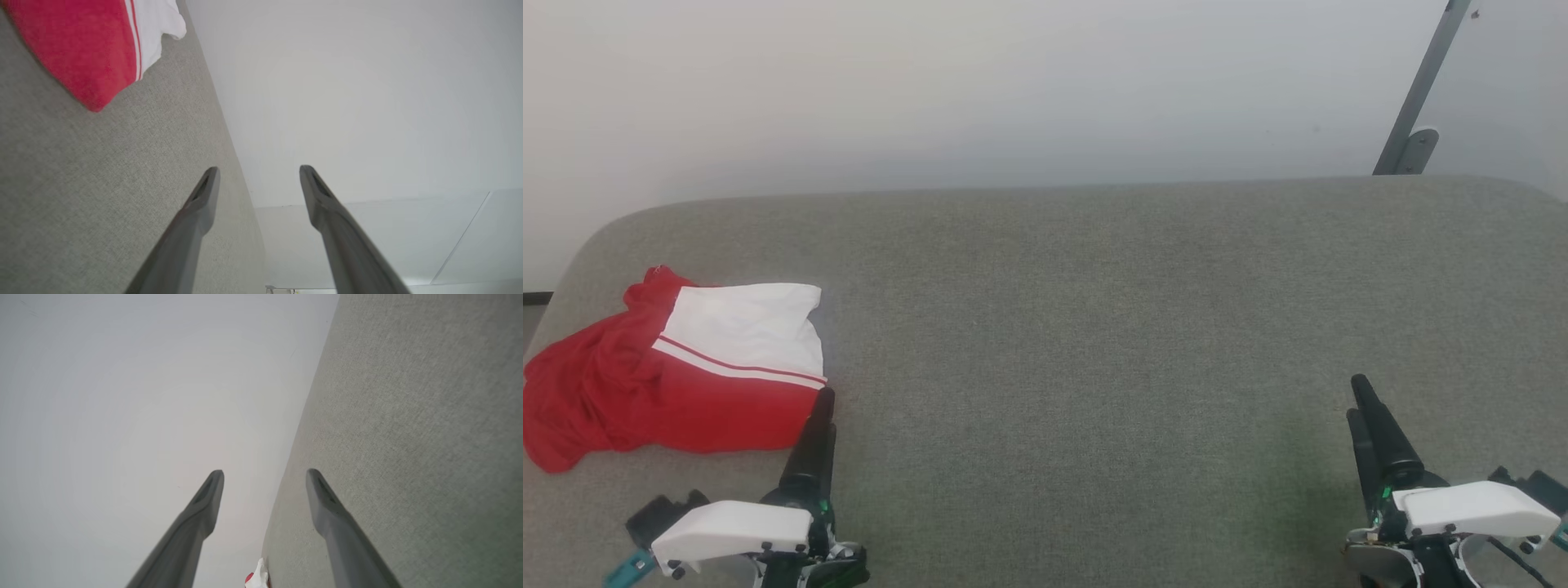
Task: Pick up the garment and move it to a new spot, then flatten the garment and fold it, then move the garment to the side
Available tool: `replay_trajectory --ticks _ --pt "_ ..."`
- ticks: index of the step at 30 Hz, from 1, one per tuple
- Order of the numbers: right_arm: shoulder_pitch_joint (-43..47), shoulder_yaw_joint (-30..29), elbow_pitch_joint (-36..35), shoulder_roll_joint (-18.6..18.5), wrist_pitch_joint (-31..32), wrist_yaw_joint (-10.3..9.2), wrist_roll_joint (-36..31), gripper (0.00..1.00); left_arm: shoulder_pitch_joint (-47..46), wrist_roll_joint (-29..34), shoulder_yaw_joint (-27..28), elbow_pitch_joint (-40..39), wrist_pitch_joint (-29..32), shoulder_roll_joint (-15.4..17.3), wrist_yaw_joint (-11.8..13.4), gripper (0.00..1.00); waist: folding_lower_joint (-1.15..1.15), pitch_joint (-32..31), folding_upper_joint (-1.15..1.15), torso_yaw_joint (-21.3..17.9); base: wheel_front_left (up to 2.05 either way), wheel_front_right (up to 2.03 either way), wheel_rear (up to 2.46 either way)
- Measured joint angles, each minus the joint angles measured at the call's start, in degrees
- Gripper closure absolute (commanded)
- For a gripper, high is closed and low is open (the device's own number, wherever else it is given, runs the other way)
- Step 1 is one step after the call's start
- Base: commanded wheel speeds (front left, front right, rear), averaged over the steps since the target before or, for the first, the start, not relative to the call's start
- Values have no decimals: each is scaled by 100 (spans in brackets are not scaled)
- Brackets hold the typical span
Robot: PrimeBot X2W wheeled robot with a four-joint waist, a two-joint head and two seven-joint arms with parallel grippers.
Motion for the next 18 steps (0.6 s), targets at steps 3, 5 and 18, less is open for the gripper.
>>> replay_trajectory --ticks 3,5,18 --pt "-15 38 11 -25 -87 0 -264 0 2 323 -44 -55 -57 34 63 0 0 -7 0 -1 0 0 0" --pt "-57 59 16 -51 -130 0 -455 0 5 548 -81 -68 -114 65 82 0 0 -12 0 -1 0 0 0" --pt "-179 157 68 -209 -350 0 -1878 0 9 2059 -356 -191 -387 300 379 0 0 -47 0 -8 0 0 0"
